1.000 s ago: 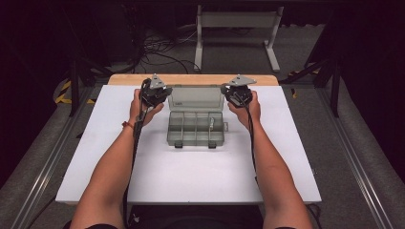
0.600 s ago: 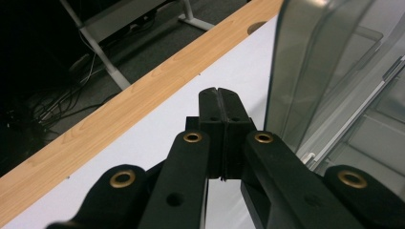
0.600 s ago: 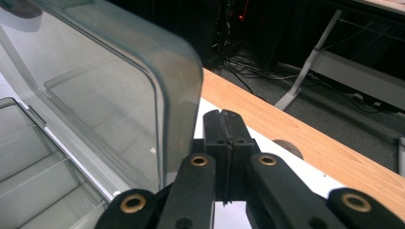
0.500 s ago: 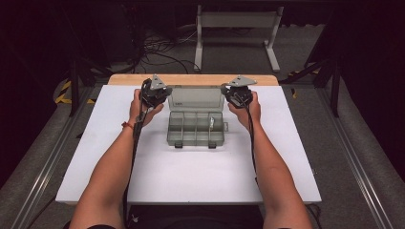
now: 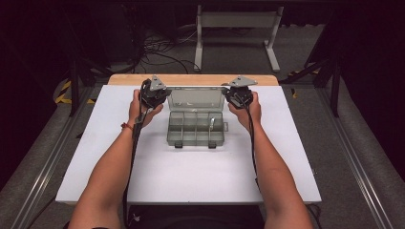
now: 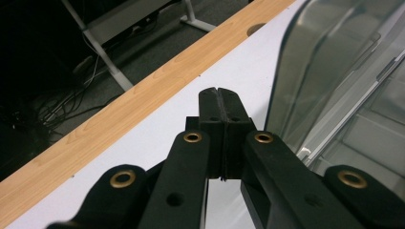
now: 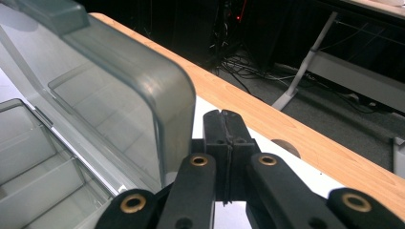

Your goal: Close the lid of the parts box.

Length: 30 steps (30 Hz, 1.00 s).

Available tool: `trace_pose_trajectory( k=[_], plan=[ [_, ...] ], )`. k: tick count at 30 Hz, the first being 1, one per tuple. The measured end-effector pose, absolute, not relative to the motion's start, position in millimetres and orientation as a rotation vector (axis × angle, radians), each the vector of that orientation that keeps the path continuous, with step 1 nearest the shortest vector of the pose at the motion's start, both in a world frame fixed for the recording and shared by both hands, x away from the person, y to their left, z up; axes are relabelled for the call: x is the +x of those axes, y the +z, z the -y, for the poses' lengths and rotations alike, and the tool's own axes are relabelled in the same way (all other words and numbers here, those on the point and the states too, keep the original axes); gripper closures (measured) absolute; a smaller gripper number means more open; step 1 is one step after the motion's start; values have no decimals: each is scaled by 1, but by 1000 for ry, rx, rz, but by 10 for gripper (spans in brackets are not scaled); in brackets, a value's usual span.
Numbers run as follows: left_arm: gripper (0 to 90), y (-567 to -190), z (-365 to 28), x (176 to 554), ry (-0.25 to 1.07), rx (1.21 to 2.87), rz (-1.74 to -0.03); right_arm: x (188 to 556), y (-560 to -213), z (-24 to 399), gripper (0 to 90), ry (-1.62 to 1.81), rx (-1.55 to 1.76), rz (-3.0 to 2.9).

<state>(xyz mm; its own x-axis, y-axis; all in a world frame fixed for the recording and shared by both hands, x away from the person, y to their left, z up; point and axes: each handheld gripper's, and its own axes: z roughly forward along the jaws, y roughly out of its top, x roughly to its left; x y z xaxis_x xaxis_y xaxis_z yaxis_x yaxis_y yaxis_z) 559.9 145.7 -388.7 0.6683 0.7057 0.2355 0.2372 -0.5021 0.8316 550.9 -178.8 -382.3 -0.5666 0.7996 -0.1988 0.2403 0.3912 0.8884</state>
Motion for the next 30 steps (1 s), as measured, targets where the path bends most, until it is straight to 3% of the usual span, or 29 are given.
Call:
trace_pose_trajectory(
  k=[30],
  plan=[
    [900, -372, -144, 541, 794, 2055, -696, 528, -370, 179, 900, 1186, 854, -1986]
  ],
)
